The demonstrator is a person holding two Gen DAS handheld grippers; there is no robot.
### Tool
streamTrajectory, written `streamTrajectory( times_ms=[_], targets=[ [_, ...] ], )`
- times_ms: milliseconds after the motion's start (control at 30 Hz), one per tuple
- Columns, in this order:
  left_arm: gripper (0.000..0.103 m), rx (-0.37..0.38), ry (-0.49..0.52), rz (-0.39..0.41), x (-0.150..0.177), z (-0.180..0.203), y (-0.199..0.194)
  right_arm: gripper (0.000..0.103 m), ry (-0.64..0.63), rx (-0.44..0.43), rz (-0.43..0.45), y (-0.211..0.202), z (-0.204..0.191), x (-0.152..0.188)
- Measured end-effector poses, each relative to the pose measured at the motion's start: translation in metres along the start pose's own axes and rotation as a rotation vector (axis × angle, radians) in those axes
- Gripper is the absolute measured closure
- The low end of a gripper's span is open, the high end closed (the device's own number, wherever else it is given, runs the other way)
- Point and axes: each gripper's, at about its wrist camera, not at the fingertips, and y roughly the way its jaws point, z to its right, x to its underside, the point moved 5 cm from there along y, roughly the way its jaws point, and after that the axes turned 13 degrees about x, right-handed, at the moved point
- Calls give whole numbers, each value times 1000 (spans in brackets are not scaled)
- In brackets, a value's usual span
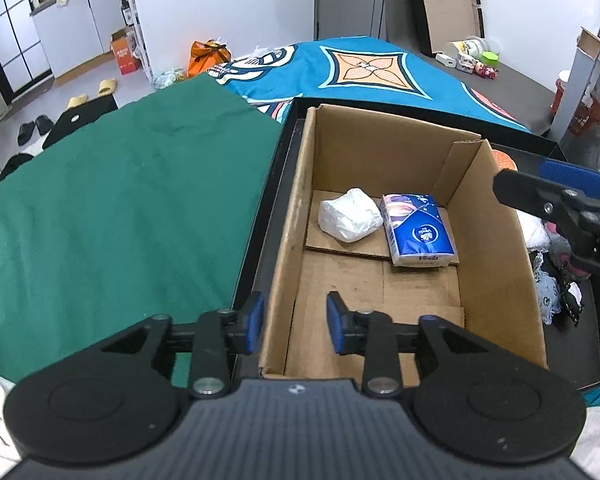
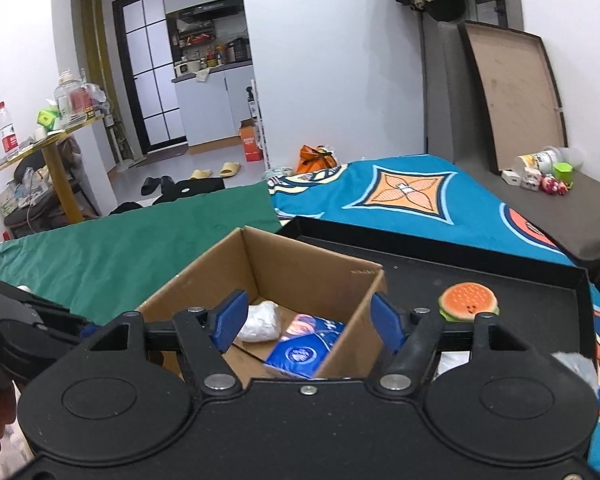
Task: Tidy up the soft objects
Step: 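Carry the white tissue bundle into the box and release it, then grasp the grey fluffy plush with the right tool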
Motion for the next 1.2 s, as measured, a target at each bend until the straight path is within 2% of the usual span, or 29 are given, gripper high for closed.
streamTrajectory(
  times_ms=[133,200,333,767,1200],
  targets=[
    [51,-16,19,-8,-2,7,3,30,19,51,0,-1,17,5],
    [47,-30,29,-5,-3,11,3,29,30,61,-6,-2,25,8],
    [36,-66,53,-4,-5,18,6,19,41,107,-12,-4,43,16],
    [31,-138,61,-7,-4,25,11,7,13,245,-27,1,99,42],
    [30,-186,123,-30,-6,41,19,6,18,337,-91,21,139,67]
  ],
)
